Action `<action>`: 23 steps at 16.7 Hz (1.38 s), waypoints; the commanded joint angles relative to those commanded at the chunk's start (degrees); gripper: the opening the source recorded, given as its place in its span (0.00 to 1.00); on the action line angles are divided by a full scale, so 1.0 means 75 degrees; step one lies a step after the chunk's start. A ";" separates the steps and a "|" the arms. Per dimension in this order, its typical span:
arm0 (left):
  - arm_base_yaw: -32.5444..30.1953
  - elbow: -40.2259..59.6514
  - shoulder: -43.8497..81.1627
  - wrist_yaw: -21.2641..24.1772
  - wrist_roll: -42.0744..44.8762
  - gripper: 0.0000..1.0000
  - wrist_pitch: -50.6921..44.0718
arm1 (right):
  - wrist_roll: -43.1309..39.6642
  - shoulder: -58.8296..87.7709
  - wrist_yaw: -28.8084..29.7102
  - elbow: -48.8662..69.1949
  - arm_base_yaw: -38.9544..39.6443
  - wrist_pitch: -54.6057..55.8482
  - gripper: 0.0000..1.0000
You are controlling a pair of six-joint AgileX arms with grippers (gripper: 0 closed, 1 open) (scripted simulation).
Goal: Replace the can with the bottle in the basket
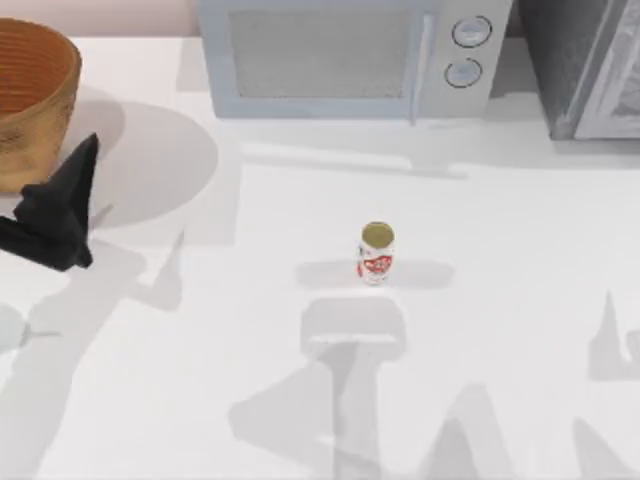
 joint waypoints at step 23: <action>0.1199 -0.2645 -0.3962 -0.2047 0.0105 1.00 -0.1633 | 0.0000 0.0000 0.0000 0.0000 0.0000 0.0000 1.00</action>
